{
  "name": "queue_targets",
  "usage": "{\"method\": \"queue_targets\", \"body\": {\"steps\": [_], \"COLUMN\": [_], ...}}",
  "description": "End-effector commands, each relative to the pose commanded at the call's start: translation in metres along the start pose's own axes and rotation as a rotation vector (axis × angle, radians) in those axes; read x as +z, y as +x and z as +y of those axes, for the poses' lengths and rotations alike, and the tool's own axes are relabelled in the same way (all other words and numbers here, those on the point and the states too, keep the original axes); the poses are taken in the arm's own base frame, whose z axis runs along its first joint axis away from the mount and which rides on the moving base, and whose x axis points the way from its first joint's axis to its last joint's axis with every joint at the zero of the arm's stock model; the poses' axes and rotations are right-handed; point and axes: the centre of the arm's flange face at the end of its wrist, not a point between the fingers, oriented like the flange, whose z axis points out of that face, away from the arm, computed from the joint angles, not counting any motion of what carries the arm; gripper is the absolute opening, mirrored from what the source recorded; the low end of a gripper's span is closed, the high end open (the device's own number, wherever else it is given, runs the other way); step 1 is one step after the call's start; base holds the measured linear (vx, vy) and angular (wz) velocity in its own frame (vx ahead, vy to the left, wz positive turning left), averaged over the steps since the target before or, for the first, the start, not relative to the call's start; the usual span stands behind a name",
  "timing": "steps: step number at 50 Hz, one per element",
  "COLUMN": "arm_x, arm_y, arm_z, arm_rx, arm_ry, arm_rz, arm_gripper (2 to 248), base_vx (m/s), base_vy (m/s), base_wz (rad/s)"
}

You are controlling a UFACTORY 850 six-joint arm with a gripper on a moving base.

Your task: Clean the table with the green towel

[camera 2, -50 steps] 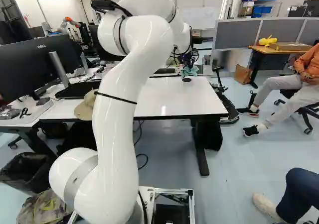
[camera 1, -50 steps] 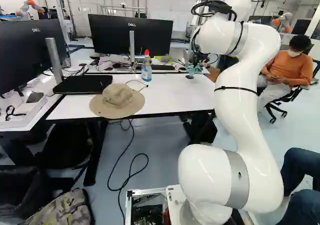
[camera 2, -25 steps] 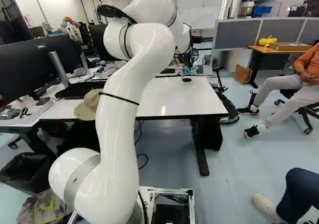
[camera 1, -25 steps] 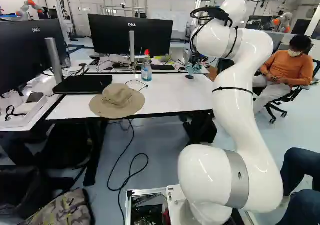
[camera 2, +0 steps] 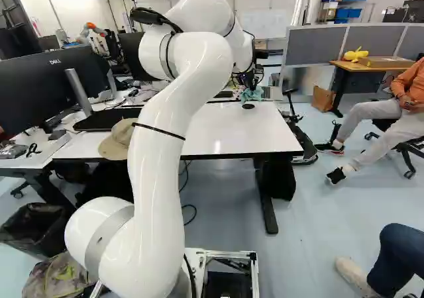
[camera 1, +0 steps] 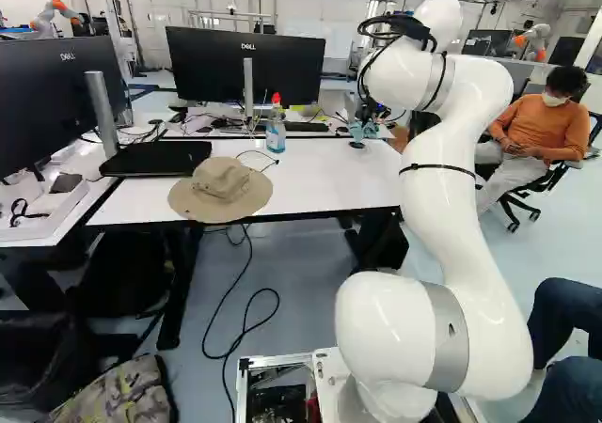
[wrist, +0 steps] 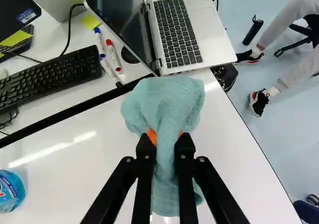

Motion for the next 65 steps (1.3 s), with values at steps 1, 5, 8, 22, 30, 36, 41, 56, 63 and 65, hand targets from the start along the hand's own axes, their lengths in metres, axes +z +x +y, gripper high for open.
{"method": "queue_targets", "body": {"steps": [1,5,8,22,30,36,41,56,63,65], "arm_x": [0.0,0.0,0.0,0.0,0.006,0.013,0.019,0.038,0.047,0.049], "arm_y": [0.0,0.0,0.0,0.0,-0.003,-0.006,-0.009,-0.018,-0.022,-0.023], "arm_z": [0.0,0.0,0.0,0.0,0.0,0.001,0.001,0.002,0.003,0.003], "arm_rx": [0.0,0.0,0.0,0.0,0.0,0.001,0.001,0.002,0.002,0.002], "arm_ry": [0.0,0.0,0.0,0.0,0.0,-0.001,-0.002,-0.003,-0.004,-0.004], "arm_rz": [0.0,0.0,0.0,0.0,-0.008,-0.017,-0.025,-0.049,-0.06,-0.063], "arm_gripper": [51,51,51,51,51,51,51,51,51,51], "base_vx": [0.0,0.0,0.0,0.0,0.0,0.0,0.0,0.0,0.0,0.0], "base_vy": [0.0,0.0,0.0,0.0,0.0,0.0,0.0,0.0,0.0,0.0], "base_wz": [0.0,0.0,0.0,0.0,0.0,0.0,0.0,0.0,0.0,0.0]}}
